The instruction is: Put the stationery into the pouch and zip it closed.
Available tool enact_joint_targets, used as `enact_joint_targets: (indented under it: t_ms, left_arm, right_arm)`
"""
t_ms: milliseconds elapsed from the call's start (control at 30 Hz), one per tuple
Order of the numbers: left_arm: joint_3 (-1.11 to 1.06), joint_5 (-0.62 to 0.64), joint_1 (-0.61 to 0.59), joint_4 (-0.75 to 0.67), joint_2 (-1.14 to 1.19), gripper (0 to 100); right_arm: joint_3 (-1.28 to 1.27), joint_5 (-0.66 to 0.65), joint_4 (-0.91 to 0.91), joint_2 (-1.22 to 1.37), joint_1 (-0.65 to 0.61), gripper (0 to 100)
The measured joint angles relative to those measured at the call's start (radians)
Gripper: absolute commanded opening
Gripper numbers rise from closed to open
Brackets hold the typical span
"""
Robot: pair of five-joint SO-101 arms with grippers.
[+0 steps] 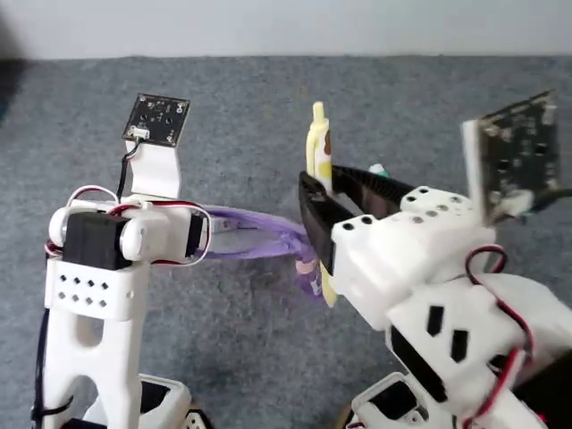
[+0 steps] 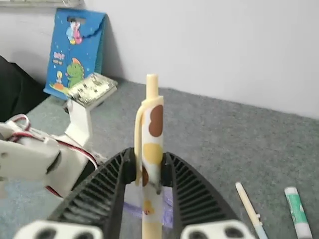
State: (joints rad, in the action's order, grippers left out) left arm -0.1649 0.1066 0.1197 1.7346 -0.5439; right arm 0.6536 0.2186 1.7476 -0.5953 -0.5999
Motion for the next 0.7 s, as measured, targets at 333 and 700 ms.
enact_joint_targets:
  t_ms: [333,700]
  left_arm:
    - [0.000,0.006,-0.058,0.000,0.000,1]
    - [-0.020,0.006,-0.064,0.000,-0.002,1]
  right_arm:
    - [-0.376,-0.063,-0.285,-0.230,0.034,0.7]
    - [-0.911,-0.173,-0.810,-0.453,-0.015,0.7]
